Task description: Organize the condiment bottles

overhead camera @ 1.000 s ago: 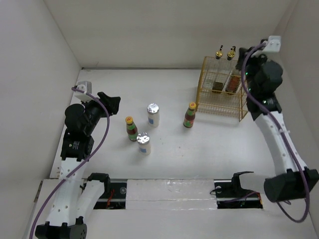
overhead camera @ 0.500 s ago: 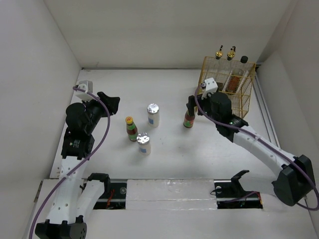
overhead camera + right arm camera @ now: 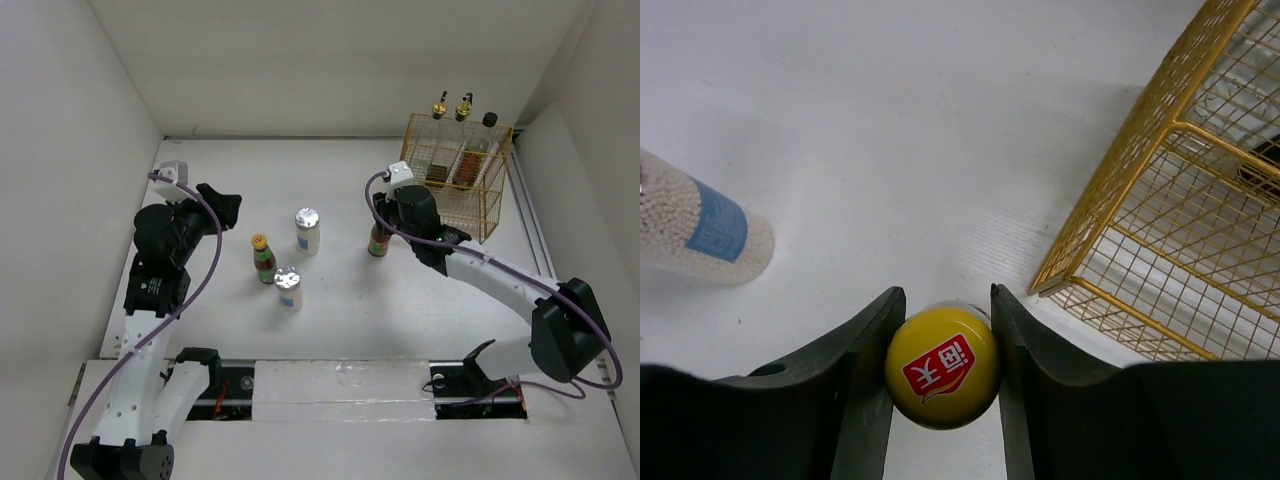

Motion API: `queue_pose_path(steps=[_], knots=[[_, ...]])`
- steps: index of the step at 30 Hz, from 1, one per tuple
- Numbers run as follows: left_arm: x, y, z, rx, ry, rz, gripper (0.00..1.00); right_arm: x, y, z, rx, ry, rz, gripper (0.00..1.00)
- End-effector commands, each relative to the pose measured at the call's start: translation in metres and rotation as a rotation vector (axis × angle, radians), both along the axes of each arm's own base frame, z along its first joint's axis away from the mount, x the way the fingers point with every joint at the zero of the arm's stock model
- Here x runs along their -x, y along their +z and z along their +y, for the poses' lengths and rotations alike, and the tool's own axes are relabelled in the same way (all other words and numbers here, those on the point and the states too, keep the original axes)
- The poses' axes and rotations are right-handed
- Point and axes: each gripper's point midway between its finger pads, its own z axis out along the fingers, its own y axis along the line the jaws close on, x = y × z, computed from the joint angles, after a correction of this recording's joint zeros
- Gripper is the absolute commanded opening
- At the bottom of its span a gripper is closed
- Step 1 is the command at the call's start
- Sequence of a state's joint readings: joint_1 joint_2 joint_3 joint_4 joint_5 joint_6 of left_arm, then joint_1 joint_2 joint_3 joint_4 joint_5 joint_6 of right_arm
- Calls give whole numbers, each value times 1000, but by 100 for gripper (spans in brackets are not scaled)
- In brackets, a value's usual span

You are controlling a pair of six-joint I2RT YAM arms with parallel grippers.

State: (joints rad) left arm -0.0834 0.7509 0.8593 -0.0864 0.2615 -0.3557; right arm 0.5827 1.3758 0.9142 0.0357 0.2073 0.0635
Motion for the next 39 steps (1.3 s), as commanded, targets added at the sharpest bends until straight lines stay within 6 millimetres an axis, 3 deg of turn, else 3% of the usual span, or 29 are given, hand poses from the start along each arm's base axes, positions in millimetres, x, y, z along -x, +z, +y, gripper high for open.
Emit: queue_pose_path(steps=[1,4,5,7,8,9,12,17,23,24,29,36,39], knots=[[-3,12,-1,0,-12,-53,44,-2,40,11,-82,-28,-124,12],[-3,12,-1,0,-12,-53,44,4,87,20,-124,-1,-218,5],[-3,12,-1,0,-12,-53,44,5,125,21,-155,13,-289,3],[0,15,-1,1,-11,-64,44,5,160,21,-181,25,-346,2],[0,15,-1,1,-11,-64,44,2,177,8,-190,-5,-368,2],[-1,15,0,0,-2,-64,44,0,206,3,-212,-7,-415,2],[-1,15,0,0,-2,-64,44,-12,248,-17,-246,-12,-483,1],[-1,15,0,0,-2,-64,44,-39,271,-48,-228,-66,-520,0],[0,13,0,-1,-2,-55,44,-74,285,-93,-192,-150,-544,0],[0,13,0,-1,-2,-55,44,-81,283,-105,-181,-173,-537,0],[0,13,0,-1,-2,-55,45,-106,271,-132,-158,-199,-514,0],[-1,13,2,-2,7,-55,45,-126,257,-150,-144,-225,-499,0],[-1,13,2,-2,7,-55,45,-125,272,-149,-153,-214,-532,0]])
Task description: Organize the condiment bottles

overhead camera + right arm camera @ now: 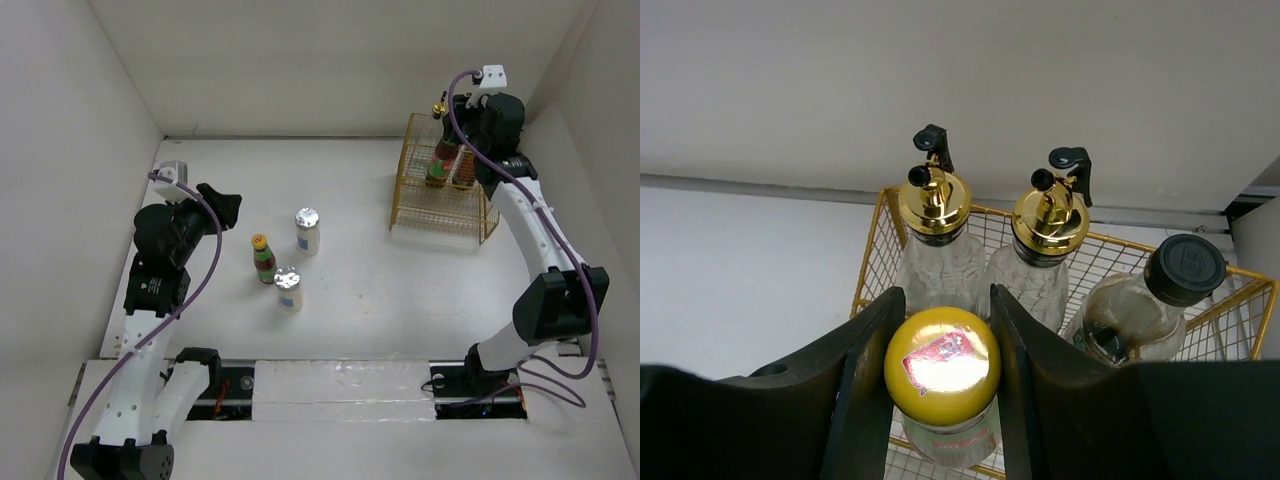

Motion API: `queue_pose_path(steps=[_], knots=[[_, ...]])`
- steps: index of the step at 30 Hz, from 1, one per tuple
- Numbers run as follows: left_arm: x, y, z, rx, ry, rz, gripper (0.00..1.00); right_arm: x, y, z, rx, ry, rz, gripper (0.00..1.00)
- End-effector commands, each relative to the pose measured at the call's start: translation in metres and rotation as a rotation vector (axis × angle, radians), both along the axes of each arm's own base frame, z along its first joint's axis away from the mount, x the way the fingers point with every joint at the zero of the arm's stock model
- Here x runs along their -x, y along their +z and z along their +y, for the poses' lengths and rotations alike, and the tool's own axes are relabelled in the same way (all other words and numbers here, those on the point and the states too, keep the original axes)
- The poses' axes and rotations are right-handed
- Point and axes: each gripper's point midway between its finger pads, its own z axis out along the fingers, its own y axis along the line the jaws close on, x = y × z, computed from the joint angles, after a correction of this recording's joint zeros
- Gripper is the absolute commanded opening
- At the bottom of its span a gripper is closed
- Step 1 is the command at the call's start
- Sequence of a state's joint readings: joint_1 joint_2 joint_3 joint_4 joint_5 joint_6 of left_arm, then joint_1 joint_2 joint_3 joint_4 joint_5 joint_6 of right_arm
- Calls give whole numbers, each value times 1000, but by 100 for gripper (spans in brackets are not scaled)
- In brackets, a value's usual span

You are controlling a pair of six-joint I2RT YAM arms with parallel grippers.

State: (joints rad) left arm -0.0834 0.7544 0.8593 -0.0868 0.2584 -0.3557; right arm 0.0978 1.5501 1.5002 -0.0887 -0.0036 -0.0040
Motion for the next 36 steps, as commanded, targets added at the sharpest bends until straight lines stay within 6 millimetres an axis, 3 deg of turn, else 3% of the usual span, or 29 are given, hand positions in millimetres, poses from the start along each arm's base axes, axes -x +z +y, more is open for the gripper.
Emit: queue_pose_path(steps=[1,4,5,7,11,15,21,24,27,28,29,32,34,36], knots=[[0,14,1,-1,4,-59,45,7,106,6,-26,37,-288,0],[0,14,1,-1,4,-59,45,4,111,9,-29,35,-312,0],[0,14,1,-1,4,-59,45,-2,98,9,-27,35,-286,0],[0,14,1,-1,4,-59,45,-7,92,10,-27,35,-283,0],[0,14,1,-1,4,-59,45,-13,51,21,-23,55,-219,0],[1,14,0,0,-7,-59,45,-22,-6,25,-14,54,-126,0],[0,17,0,1,-7,-68,45,-23,-55,39,-12,65,-39,0],[0,17,0,1,-7,-68,45,-24,-77,41,-2,50,4,11],[0,12,-2,1,-16,-59,46,-24,-84,43,3,45,23,36],[0,12,-2,1,-16,-59,47,-23,-80,41,3,33,14,44],[0,12,-2,1,-16,-59,47,-19,-70,44,1,33,-4,59],[0,12,-2,1,-16,-59,50,-12,-53,44,-2,42,-17,72],[0,12,-2,1,-16,-59,53,0,-26,44,-10,39,-67,82],[2,15,0,1,-7,-69,54,20,-6,63,-20,83,-109,83]])
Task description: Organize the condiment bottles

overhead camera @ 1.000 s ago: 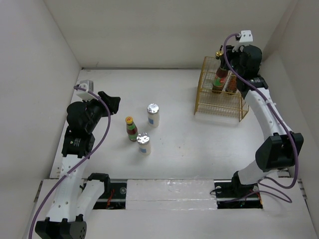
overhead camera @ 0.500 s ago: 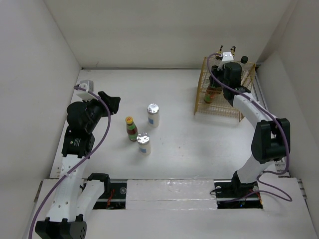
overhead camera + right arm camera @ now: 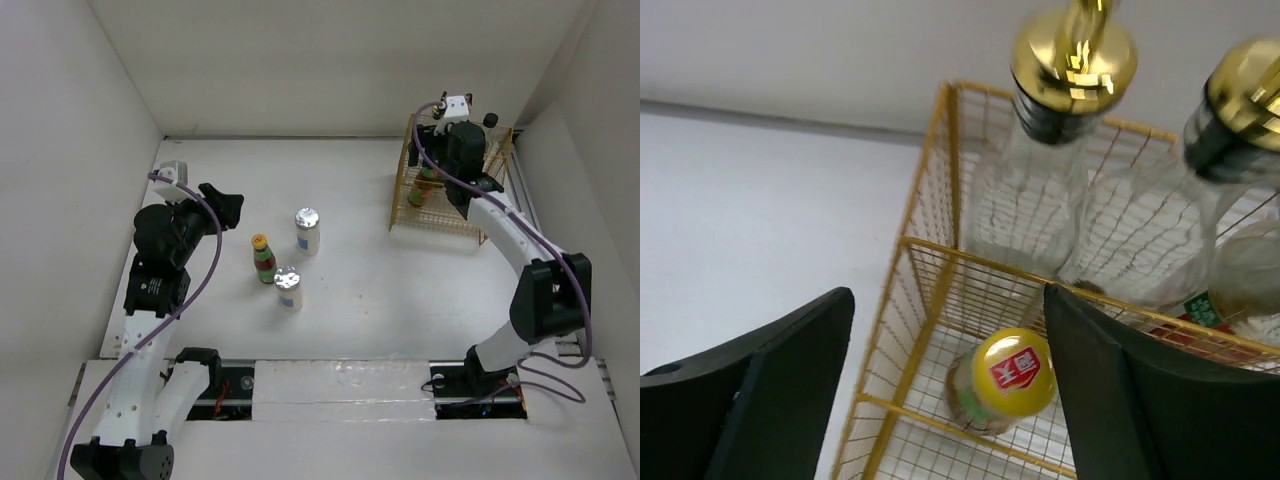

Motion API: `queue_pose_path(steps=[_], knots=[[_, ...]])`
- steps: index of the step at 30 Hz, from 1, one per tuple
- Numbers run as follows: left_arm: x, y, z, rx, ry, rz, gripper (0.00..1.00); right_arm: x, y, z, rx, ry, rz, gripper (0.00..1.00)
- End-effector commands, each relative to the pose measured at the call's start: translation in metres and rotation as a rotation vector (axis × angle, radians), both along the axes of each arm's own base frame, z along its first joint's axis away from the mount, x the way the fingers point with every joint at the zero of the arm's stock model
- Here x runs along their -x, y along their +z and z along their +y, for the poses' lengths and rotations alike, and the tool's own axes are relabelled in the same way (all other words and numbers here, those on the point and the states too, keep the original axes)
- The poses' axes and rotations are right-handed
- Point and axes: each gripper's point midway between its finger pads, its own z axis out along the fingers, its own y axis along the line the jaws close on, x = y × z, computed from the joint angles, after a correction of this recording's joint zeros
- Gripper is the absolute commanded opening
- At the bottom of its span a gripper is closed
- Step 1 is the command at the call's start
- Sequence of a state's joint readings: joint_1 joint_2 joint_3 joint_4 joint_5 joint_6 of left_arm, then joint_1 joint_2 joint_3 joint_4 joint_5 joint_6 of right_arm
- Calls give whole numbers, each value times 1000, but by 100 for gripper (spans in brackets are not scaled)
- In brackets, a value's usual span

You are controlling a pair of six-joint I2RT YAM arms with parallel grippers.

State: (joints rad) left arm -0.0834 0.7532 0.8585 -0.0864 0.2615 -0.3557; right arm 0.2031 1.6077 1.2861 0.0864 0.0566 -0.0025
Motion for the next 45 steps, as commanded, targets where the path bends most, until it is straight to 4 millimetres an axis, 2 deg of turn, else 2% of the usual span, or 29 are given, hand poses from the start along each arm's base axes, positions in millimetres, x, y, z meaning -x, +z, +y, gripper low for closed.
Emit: queue_pose_path(steps=[1,3,4,5,6,7,8,9,10,11,13,14,16,18,20,26,27,28,31,32,33,34,35,36,38,39,41,42,45], knots=[[1,15,3,-1,13,-69,54,32,87,29,-55,69,-205,81],[0,18,7,-3,39,-70,54,59,87,77,-71,209,-202,56],[-1,15,10,4,58,-55,52,74,79,96,-78,274,-197,22],[-2,13,16,0,93,-46,33,89,71,125,-88,382,-184,7],[-3,11,19,5,114,-35,17,115,70,164,-101,501,-183,0],[-3,11,22,14,135,-33,5,131,65,185,-97,579,-175,0],[-5,8,29,8,177,-22,0,146,61,207,-86,655,-169,1],[-4,10,32,16,194,-15,0,161,60,224,-78,720,-175,9],[-4,10,33,25,206,-13,0,188,54,254,-71,815,-165,21],[-5,10,36,24,221,-14,5,197,52,269,-50,864,-173,54],[-1,12,43,29,265,-18,32,222,46,298,-49,972,-161,75],[-2,12,46,28,278,-19,39,224,38,313,-45,1004,-141,85],[1,16,48,28,291,-26,49,239,28,337,-45,1080,-118,90],[1,12,48,26,291,-18,56,241,12,359,-35,1116,-83,93],[1,14,46,30,277,-26,56,243,3,372,-26,1123,-67,95],[2,17,36,29,219,-40,57,218,-39,402,6,1084,-25,93],[2,17,36,29,219,-40,57,212,-34,407,-8,1073,-60,92],[4,20,36,31,219,-50,57,209,-46,412,-13,1071,-49,86],[4,20,35,22,209,-52,57,204,-43,424,-42,1080,-74,74],[4,20,35,22,209,-52,57,202,-46,427,-62,1066,-67,55],[4,20,35,22,209,-52,57,202,-42,428,-78,1064,-74,45],[7,23,33,25,197,-60,57,199,-37,428,-94,1049,-93,37],[7,23,33,25,197,-60,57,204,-27,428,-110,1044,-106,21],[7,25,32,27,188,-69,57,203,-25,425,-109,1034,-109,15],[4,22,31,26,188,-60,57,202,-3,420,-133,1011,-163,11],[4,18,29,25,176,-51,57,206,22,414,-154,1010,-202,8],[5,18,28,17,166,-53,57,211,53,407,-183,1008,-259,8],[5,18,28,17,166,-53,57,211,88,391,-211,985,-318,7],[4,20,28,19,166,-62,57,210,135,358,-244,953,-403,4]])
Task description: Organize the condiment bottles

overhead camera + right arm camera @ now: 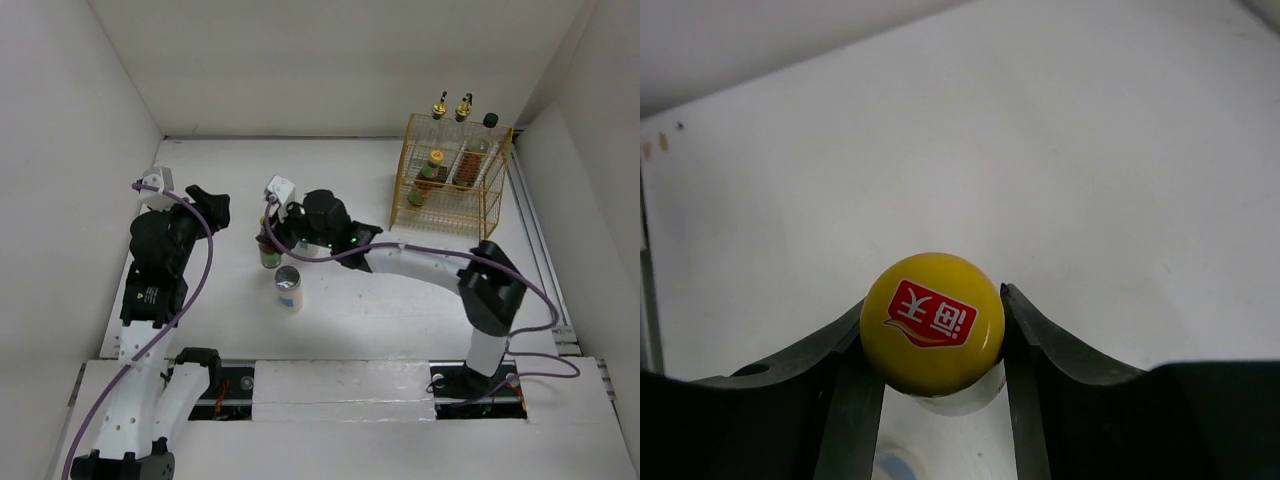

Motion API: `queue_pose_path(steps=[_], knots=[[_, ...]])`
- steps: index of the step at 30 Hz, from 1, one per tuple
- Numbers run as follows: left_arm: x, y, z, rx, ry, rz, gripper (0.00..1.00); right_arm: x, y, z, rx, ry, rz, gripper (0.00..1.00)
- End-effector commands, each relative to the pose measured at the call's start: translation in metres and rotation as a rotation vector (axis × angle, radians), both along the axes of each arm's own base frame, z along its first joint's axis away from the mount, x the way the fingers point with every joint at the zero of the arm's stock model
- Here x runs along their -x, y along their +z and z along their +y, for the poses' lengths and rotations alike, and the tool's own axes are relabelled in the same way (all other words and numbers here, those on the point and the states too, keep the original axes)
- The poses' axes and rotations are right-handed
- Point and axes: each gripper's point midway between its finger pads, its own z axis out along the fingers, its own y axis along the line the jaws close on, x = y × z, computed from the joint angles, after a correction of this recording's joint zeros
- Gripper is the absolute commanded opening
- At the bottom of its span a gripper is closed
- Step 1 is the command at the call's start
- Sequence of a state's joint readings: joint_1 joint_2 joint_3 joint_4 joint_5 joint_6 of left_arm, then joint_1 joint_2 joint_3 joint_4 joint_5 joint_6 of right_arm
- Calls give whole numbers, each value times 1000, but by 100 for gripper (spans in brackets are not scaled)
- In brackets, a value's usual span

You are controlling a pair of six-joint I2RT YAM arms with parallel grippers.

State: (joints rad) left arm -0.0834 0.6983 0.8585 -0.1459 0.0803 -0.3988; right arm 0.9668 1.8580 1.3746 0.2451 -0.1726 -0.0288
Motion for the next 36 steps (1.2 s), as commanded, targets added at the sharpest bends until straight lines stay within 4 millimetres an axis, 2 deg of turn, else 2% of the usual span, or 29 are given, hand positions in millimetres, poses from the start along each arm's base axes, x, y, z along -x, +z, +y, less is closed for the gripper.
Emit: queue_pose_path(steps=[1,2,3,4,6,7,8,9,10,11,12,13,15,16,17,20,21,24,26,31,32,36], knots=[[-1,19,-2,-7,-19,-73,57,11,212,-54,-419,-40,-286,4],[-1,19,-2,-7,-19,-73,57,12,224,-68,-437,-55,-304,3],[-1,19,-2,-7,-19,-73,57,2,231,-89,-439,-109,-317,3],[-1,19,-2,-7,-19,-73,57,6,245,-113,-455,-143,-335,3],[-1,18,-6,-5,-41,-75,57,-10,251,-151,-437,-267,-352,1],[-1,18,-6,-5,-42,-75,57,-27,246,-179,-403,-349,-347,0],[-1,18,-6,-5,-42,-75,57,-26,253,-204,-409,-398,-364,0],[-3,15,-8,-5,-51,-66,57,-33,254,-224,-408,-456,-360,0],[-3,15,-8,-5,-51,-66,57,-48,251,-255,-375,-546,-358,0],[-3,15,-8,-5,-51,-66,57,-49,257,-276,-376,-599,-371,0],[-3,17,-8,-5,-51,-75,57,-55,254,-294,-357,-656,-366,0],[-3,17,-8,-5,-51,-75,57,-70,244,-324,-308,-752,-347,0],[-3,17,-8,-5,-51,-75,57,-74,250,-356,-300,-839,-361,0],[-3,17,-8,-5,-51,-75,57,-78,246,-369,-292,-881,-350,0],[-3,17,-8,-5,-51,-75,57,-84,243,-394,-266,-953,-343,0],[-5,19,-8,-5,-51,-73,57,-89,241,-425,-245,-1033,-345,0],[-5,19,-8,-5,-51,-73,57,-95,237,-441,-231,-1077,-343,0],[-7,16,-8,-5,-51,-62,57,-111,237,-469,-211,-1142,-344,0],[-9,13,-8,-6,-51,-53,57,-126,225,-477,-194,-1158,-313,0],[-9,13,-8,-6,-51,-53,57,-154,221,-496,-210,-1189,-334,0],[-9,13,-8,-6,-51,-53,57,-163,212,-494,-197,-1181,-314,0],[-9,13,-8,-6,-51,-53,57,-178,205,-497,-195,-1181,-312,0]])
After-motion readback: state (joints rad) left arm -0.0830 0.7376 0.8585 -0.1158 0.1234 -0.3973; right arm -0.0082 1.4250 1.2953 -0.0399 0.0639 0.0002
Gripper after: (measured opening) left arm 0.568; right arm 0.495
